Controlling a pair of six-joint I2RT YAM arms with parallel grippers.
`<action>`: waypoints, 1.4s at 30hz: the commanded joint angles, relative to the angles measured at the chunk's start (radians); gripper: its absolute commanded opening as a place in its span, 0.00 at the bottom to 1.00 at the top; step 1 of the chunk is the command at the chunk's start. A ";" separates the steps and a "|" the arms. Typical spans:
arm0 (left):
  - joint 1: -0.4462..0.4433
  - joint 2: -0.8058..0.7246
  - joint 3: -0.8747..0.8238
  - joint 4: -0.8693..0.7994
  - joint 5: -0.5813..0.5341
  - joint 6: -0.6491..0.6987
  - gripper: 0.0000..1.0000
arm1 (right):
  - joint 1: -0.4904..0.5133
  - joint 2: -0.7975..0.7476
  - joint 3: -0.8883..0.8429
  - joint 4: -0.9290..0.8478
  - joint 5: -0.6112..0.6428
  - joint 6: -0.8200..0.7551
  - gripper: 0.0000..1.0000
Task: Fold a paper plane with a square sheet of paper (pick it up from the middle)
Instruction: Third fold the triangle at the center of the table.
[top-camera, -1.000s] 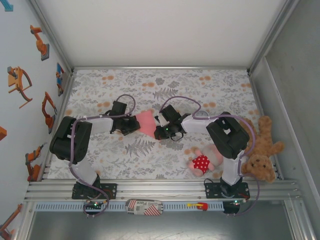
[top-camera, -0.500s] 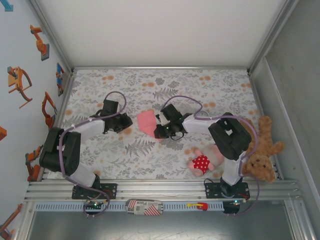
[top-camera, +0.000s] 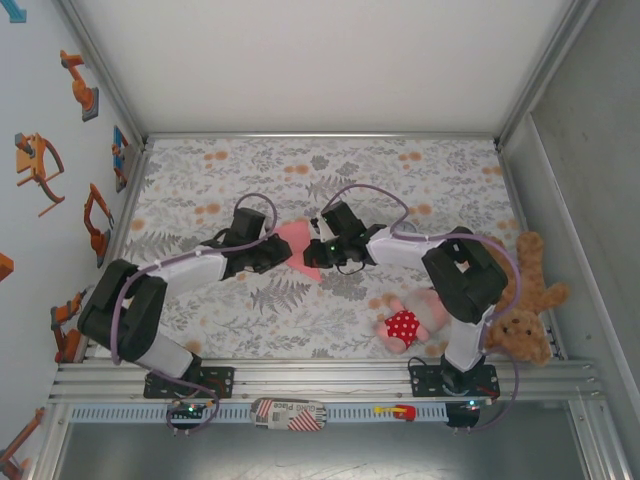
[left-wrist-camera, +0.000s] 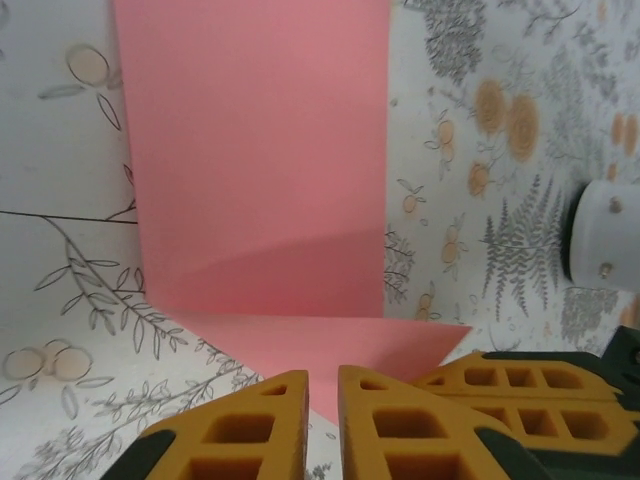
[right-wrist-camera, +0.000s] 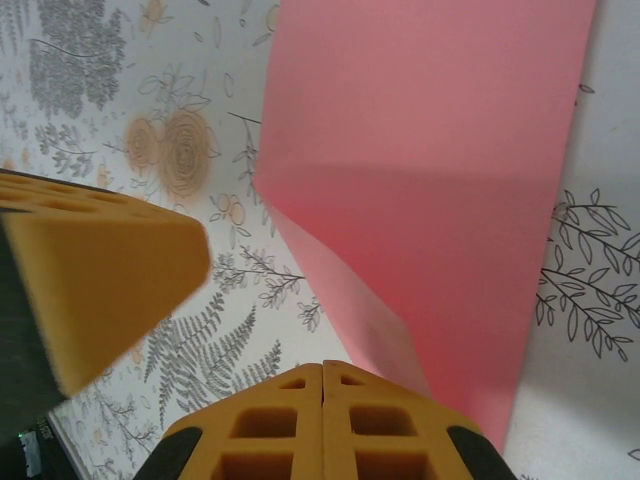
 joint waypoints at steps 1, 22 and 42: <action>-0.021 0.061 0.017 0.076 0.041 -0.046 0.13 | -0.004 0.039 0.034 -0.046 0.028 0.005 0.00; -0.039 0.168 0.029 0.026 -0.032 0.007 0.10 | -0.004 0.129 0.086 -0.182 0.060 -0.047 0.00; 0.146 0.083 -0.047 -0.061 -0.094 0.203 0.13 | -0.006 0.126 0.066 -0.225 0.093 -0.046 0.00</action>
